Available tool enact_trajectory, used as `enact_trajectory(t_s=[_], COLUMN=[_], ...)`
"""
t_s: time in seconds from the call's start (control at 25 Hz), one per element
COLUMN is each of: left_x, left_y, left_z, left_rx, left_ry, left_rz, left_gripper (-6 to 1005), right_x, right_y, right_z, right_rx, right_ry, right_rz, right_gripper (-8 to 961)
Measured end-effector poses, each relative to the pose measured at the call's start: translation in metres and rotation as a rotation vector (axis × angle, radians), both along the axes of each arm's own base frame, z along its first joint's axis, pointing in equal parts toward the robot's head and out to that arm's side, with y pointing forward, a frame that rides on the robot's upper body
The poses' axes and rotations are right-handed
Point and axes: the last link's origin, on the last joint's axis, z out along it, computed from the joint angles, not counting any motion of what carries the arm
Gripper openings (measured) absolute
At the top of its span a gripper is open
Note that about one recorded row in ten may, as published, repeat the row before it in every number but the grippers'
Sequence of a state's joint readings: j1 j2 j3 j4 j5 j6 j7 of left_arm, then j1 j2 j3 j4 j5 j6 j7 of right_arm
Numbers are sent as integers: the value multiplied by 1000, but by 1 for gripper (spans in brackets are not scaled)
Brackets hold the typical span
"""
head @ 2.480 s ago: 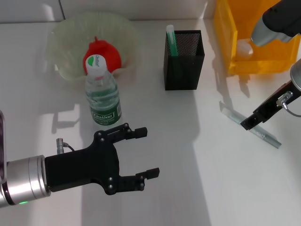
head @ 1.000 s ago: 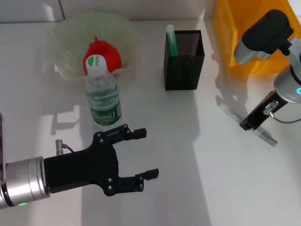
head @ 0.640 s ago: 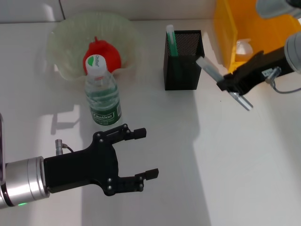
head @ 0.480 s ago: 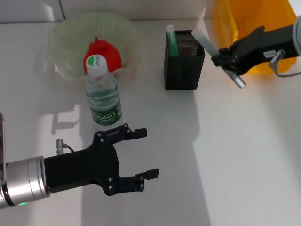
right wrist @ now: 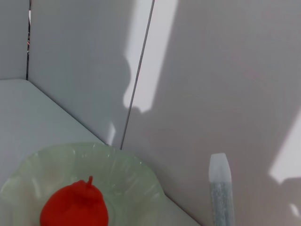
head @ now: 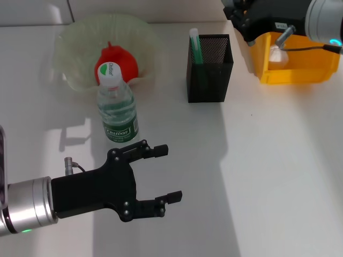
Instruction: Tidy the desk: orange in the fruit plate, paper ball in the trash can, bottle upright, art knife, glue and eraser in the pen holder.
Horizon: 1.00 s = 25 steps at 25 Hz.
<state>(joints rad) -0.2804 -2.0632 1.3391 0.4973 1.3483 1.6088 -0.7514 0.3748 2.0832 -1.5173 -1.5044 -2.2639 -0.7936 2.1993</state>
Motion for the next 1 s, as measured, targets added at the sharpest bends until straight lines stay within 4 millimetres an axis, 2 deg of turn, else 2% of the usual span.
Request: enact_trajectory(t_s=[0.04,0.4,0.76,1.0], left_x=[0,1,0,-2], left_y=[0,1,0,-1], left_z=[0,1,1,1], left_rx=[0,-4,-4,1], left_ry=[0,-2,-1,0], left_rz=[0,1,4,9], left_gripper=[829,829,829,829], right_x=[0,-3,-3,-2], right_y=[0,15,19,13], right_z=[0,-40,-55,-59], right_rx=[0,32,13,-35], right_ry=[0,-21,47,61], right_rz=[0,35,-1,-18], right_gripper=[136,136,135,152])
